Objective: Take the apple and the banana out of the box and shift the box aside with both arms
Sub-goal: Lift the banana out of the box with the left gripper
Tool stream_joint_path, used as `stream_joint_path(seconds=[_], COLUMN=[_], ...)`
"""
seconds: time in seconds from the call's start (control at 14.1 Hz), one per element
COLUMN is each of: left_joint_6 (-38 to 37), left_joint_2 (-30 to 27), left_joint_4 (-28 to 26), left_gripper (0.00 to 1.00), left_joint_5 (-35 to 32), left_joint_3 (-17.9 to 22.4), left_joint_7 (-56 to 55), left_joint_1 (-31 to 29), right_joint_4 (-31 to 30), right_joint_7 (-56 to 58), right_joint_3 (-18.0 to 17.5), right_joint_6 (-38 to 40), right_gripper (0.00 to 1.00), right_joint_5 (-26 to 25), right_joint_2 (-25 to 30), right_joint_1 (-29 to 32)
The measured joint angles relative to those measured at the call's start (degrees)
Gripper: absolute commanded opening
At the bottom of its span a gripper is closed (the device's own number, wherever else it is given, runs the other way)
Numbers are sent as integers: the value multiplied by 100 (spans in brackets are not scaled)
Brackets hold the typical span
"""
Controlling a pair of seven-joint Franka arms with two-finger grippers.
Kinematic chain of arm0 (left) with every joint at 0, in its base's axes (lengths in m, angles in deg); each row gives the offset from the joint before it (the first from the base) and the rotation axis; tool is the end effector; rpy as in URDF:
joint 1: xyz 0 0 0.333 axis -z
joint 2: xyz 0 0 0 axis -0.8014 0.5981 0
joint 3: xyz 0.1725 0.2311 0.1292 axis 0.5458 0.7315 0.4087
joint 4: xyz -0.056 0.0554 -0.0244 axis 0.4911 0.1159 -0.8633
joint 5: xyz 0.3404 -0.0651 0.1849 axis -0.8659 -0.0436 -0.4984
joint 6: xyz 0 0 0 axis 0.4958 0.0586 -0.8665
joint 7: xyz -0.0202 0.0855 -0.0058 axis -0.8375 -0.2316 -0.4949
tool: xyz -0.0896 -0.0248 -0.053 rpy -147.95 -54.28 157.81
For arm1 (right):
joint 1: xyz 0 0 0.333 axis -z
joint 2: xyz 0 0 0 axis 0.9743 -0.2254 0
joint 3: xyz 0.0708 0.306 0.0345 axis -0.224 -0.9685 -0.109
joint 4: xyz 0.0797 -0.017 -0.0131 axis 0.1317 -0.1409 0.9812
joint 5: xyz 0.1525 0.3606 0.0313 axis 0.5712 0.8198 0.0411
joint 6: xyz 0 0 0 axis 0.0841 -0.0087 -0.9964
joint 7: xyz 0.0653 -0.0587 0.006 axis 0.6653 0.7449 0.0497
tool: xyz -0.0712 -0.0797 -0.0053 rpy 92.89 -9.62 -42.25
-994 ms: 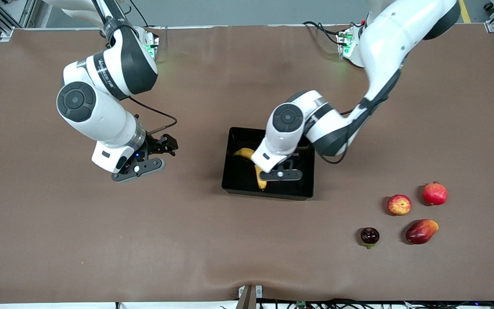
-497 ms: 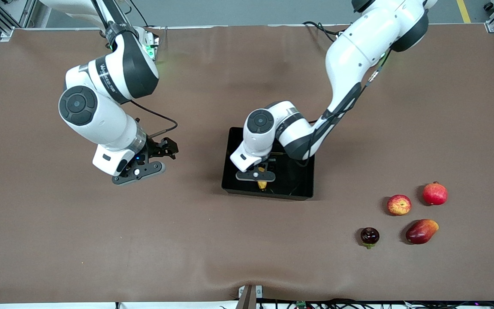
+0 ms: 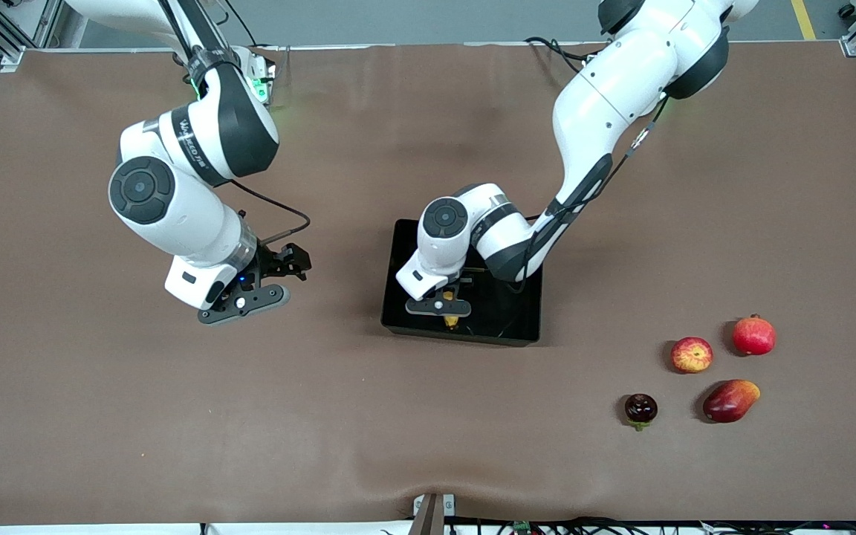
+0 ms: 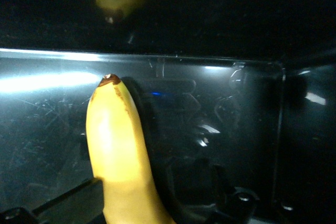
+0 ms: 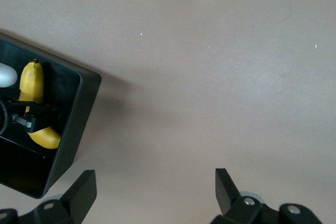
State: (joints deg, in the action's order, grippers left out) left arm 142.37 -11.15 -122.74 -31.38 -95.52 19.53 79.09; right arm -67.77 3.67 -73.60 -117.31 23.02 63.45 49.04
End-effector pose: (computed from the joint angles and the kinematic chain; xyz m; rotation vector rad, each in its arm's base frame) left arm 0.5340 -0.5138 0.1813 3.0992 -0.1168 0.1171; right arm 0.6141 0.2533 0.4408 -3.0244 -0.4366 0.0155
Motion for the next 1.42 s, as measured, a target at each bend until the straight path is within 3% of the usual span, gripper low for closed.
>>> stream_joint_path(seconds=[0.14, 0.21, 0.35, 0.71, 0.92, 1.42], left_joint_6=[2, 5, 28, 43, 3, -57], left_joint_2=[16, 18, 16, -176, -342, -355], left_joint_4=[20, 48, 119, 252, 253, -163], left_gripper=[54, 65, 76, 92, 99, 100], left_joint_5=[0, 0, 1, 1, 8, 11], left_joint_3=[64, 77, 88, 85, 43, -171], left_joint_7=[0, 0, 0, 1, 1, 1], left_joint_1=[38, 35, 23, -70, -65, 1], right_joint_4=[0, 0, 0, 0, 0, 2], right_joint_7=[0, -1, -1, -1, -1, -147], right_joint_3=[0, 0, -1, -13, -14, -25], right_joint_6=[-2, -2, -2, -14, -25, -38], right_gripper=[100, 100, 100, 100, 100, 100], right_joint_5=[6, 25, 102, 141, 146, 194], right_joint_2=[0, -1, -2, -64, -88, -88], right_joint_1=[0, 0, 0, -19, -23, -33])
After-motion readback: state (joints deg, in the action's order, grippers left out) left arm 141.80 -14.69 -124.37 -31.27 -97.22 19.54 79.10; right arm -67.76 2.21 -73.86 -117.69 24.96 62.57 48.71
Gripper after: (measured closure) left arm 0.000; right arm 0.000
